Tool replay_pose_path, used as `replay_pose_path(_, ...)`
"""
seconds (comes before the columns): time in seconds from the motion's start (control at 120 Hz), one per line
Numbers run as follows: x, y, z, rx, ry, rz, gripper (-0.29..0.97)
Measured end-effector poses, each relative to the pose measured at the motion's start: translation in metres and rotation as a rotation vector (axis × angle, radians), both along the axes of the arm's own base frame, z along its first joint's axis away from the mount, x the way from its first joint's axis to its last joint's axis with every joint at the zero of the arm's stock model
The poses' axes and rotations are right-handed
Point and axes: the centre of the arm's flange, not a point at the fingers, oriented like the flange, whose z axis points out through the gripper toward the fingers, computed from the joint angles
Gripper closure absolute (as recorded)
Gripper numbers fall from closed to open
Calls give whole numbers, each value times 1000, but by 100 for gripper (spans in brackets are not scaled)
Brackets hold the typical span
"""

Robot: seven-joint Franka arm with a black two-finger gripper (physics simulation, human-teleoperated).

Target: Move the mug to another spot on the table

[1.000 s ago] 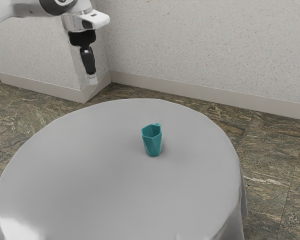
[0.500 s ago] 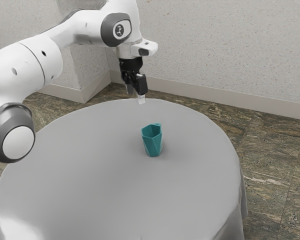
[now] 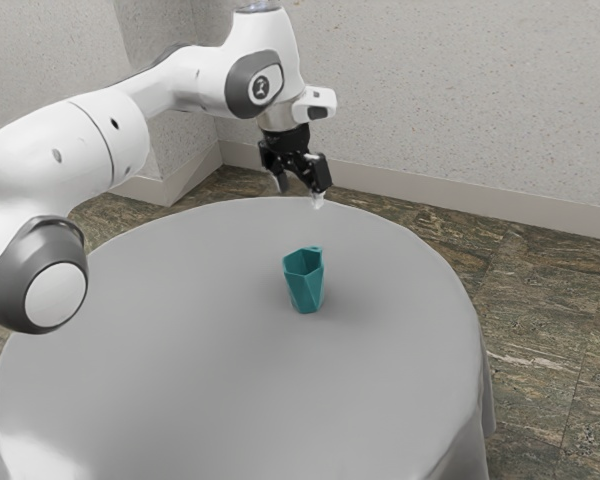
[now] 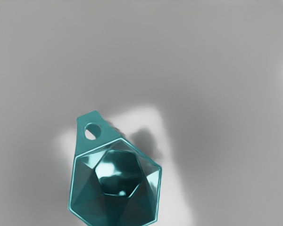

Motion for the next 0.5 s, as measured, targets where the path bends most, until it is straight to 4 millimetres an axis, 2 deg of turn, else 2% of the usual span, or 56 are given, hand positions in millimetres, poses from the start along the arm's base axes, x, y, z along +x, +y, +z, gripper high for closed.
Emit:
replay_pose_path(0.083, 6, 1, -12, -5, -12, 72, 0)
replay_pose_path(0.3, 20, 6, -67, 1, 24, 245, 0)
replay_pose_path(0.358, 24, 14, -84, 15, 34, 293, 0)
replay_pose_path(0.5, 30, 16, -107, 21, 36, 369, 0)
